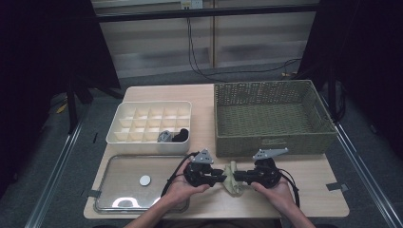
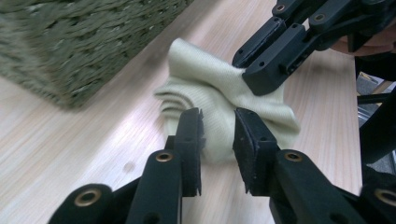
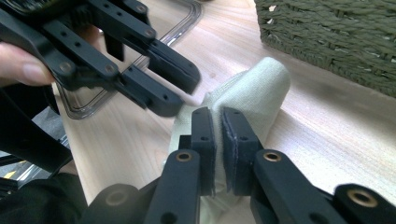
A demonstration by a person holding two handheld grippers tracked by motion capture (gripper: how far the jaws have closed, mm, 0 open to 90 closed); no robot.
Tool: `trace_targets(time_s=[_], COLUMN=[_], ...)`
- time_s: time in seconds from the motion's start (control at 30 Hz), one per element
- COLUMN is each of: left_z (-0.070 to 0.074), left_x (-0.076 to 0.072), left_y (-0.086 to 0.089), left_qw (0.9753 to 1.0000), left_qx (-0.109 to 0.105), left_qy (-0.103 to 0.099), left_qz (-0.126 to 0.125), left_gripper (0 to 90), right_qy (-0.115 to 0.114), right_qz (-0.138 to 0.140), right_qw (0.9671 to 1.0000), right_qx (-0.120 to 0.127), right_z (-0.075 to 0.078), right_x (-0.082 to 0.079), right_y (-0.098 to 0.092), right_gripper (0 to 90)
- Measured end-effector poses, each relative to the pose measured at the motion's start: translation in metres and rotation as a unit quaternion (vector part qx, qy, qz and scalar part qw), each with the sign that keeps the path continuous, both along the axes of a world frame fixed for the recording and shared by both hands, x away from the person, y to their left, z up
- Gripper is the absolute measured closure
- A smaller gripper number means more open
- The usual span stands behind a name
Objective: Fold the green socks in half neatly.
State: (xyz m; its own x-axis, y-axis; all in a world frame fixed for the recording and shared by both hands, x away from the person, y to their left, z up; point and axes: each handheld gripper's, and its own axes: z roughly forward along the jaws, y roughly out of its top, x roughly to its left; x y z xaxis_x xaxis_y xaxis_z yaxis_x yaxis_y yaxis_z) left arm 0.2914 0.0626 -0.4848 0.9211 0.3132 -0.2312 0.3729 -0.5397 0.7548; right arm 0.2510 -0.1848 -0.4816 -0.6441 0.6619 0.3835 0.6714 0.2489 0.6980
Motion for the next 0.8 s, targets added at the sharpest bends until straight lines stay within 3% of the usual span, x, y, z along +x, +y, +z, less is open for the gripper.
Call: trace_targets(time_s=[0.07, 0.27, 0.37, 0.63, 0.8], left_z=[-0.002, -0.012, -0.013, -0.015, -0.016], left_x=[0.000, -0.002, -0.002, -0.004, -0.003], left_y=[0.002, -0.008, -0.009, -0.010, -0.010], left_qw=[1.0000, 0.9992, 0.9994, 0.9990, 0.9990], left_qx=[0.001, 0.032, 0.026, 0.041, 0.041], left_qy=[0.006, 0.011, 0.015, 0.012, 0.011], left_qz=[-0.003, -0.023, -0.018, -0.013, -0.011], left_gripper=[73.4, 78.3, 79.5, 80.3, 80.4], right_qy=[-0.001, -0.009, -0.015, -0.001, 0.008], right_qz=[-0.001, 0.008, 0.014, 0.033, 0.045], right_qw=[1.0000, 0.9998, 0.9994, 0.9994, 0.9990], right_qx=[-0.004, -0.015, -0.029, 0.006, -0.002], right_z=[0.000, 0.000, -0.001, -0.003, -0.007], right_x=[0.000, -0.001, -0.002, -0.002, -0.004], right_y=[0.001, 0.009, 0.014, 0.015, 0.020], right_gripper=[84.4, 83.8, 83.5, 84.6, 85.1])
